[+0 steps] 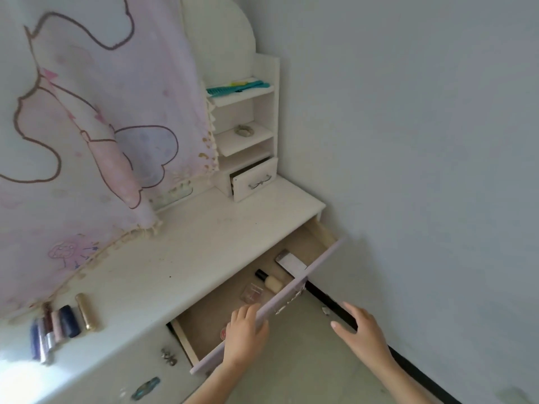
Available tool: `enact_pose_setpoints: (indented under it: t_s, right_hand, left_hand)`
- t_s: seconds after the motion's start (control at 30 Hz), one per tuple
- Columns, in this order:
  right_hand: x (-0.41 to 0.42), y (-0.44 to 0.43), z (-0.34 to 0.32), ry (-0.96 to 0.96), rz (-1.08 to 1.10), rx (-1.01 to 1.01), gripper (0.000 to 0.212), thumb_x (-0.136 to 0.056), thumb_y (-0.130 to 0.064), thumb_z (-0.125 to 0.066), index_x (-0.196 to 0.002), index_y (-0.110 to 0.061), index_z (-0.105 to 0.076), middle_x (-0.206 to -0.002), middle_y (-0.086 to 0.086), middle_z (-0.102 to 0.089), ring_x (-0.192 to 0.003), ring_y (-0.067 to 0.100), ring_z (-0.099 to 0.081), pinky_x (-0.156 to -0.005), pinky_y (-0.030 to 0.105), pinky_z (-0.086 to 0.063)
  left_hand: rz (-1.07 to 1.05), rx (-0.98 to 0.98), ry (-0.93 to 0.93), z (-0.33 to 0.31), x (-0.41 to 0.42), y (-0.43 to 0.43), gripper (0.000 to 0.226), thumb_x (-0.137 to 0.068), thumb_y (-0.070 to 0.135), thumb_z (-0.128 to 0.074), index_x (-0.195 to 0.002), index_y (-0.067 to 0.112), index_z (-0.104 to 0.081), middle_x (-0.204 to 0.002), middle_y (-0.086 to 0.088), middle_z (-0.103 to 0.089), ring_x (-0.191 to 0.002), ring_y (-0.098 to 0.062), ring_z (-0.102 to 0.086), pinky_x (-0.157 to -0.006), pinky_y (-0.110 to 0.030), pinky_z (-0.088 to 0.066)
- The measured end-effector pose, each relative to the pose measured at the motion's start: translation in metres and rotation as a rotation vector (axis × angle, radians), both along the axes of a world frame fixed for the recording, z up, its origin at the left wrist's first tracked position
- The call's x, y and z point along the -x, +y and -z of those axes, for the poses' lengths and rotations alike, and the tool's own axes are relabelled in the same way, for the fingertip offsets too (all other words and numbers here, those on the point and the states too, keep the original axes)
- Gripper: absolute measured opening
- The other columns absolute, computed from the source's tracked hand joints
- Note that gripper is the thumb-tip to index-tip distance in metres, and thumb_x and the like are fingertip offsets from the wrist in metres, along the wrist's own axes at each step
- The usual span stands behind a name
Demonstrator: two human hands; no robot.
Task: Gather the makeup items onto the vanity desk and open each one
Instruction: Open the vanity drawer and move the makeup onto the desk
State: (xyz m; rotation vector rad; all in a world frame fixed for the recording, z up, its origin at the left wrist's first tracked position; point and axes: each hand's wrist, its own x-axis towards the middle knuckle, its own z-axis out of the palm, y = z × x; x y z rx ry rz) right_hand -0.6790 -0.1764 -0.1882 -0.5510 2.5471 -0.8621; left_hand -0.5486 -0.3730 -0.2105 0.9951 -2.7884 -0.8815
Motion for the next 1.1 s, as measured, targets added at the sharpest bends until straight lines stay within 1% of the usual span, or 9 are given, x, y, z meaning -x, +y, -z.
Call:
enact_pose_setpoints:
  t_s: [0.17,0.27,0.37,0.6,0.7,0.83,0.9,1.03,1.1]
  right_hand:
    - [0.013,-0.013,0.014,-0.069,-0.020,0.022,0.056,-0.085,-0.038,-0.059,-0.135,-0.020,-0.041,-0.135,-0.002,-0.049,-0.128,0.015,-0.039,-0.104,0.029,-0.034]
    - [0.025,-0.032,0.022,-0.094,-0.080,0.005,0.056,-0.084,-0.041,-0.058,-0.135,-0.023,-0.041,-0.134,-0.004,-0.049,-0.129,0.014,-0.039,-0.104,0.029,-0.035]
    - [0.050,-0.052,0.026,-0.096,-0.154,-0.039,0.057,-0.085,-0.042,-0.056,-0.136,-0.024,-0.039,-0.135,-0.006,-0.047,-0.127,0.013,-0.040,-0.104,0.028,-0.036]
    - [0.122,-0.083,0.032,-0.053,-0.270,-0.223,0.052,-0.087,-0.039,-0.054,-0.134,-0.022,-0.040,-0.133,-0.005,-0.049,-0.126,0.013,-0.041,-0.102,0.025,-0.036]
    - [0.147,-0.106,0.036,-0.031,-0.305,-0.266,0.048,-0.089,-0.036,-0.052,-0.133,-0.020,-0.042,-0.135,-0.003,-0.049,-0.127,0.015,-0.041,-0.102,0.026,-0.036]
    - [0.150,-0.137,0.045,-0.069,-0.392,-0.288,0.045,-0.090,-0.029,-0.053,-0.132,-0.016,-0.044,-0.131,0.001,-0.052,-0.123,0.015,-0.045,-0.096,0.022,-0.035]
    - [0.148,-0.152,0.052,-0.102,-0.483,-0.298,0.045,-0.090,-0.028,-0.054,-0.132,-0.017,-0.043,-0.132,0.000,-0.052,-0.123,0.014,-0.044,-0.096,0.021,-0.036]
    - [0.152,-0.184,0.064,-0.144,-0.608,-0.330,0.046,-0.090,-0.030,-0.054,-0.133,-0.017,-0.042,-0.135,-0.001,-0.048,-0.124,0.014,-0.045,-0.100,0.024,-0.038]
    - [0.154,-0.198,0.072,-0.146,-0.673,-0.348,0.045,-0.091,-0.030,-0.054,-0.133,-0.017,-0.042,-0.134,0.000,-0.050,-0.122,0.014,-0.047,-0.099,0.025,-0.041]
  left_hand:
    - [-0.017,-0.016,-0.079,0.010,0.013,-0.013,0.040,-0.090,0.033,-0.036,-0.126,0.024,-0.049,-0.131,0.005,-0.050,-0.119,-0.018,-0.040,-0.095,-0.026,-0.034]
    - [-0.072,-0.011,-0.117,0.020,0.020,-0.028,0.034,-0.091,0.026,-0.040,-0.123,0.023,-0.052,-0.127,0.004,-0.051,-0.116,-0.019,-0.042,-0.091,-0.026,-0.035]
    - [-0.125,-0.021,-0.152,0.033,0.034,-0.042,0.031,-0.091,0.023,-0.041,-0.121,0.021,-0.053,-0.125,0.002,-0.052,-0.114,-0.021,-0.043,-0.088,-0.028,-0.035]
    - [-0.268,-0.187,-0.185,0.068,0.081,-0.056,0.033,-0.093,0.027,-0.040,-0.123,0.019,-0.050,-0.125,-0.001,-0.052,-0.115,-0.020,-0.043,-0.091,-0.031,-0.037]
    - [-0.309,-0.203,-0.189,0.076,0.089,-0.067,0.033,-0.094,0.026,-0.039,-0.123,0.019,-0.050,-0.125,-0.001,-0.053,-0.113,-0.020,-0.045,-0.091,-0.030,-0.038]
    - [-0.377,-0.184,-0.233,0.080,0.075,-0.079,0.029,-0.094,0.025,-0.039,-0.119,0.018,-0.053,-0.123,0.000,-0.054,-0.111,-0.018,-0.046,-0.082,-0.024,-0.033]
    - [-0.434,-0.168,-0.262,0.082,0.064,-0.084,0.028,-0.094,0.025,-0.040,-0.118,0.018,-0.054,-0.123,0.000,-0.055,-0.112,-0.017,-0.046,-0.082,-0.023,-0.033]
    - [-0.545,-0.207,-0.312,0.085,0.046,-0.079,0.026,-0.091,0.024,-0.045,-0.113,0.019,-0.058,-0.118,-0.001,-0.058,-0.109,-0.021,-0.048,-0.074,-0.025,-0.028]
    - [-0.627,-0.222,-0.312,0.087,0.036,-0.073,0.024,-0.090,0.027,-0.049,-0.109,0.019,-0.061,-0.115,-0.003,-0.060,-0.107,-0.024,-0.050,-0.073,-0.029,-0.031]
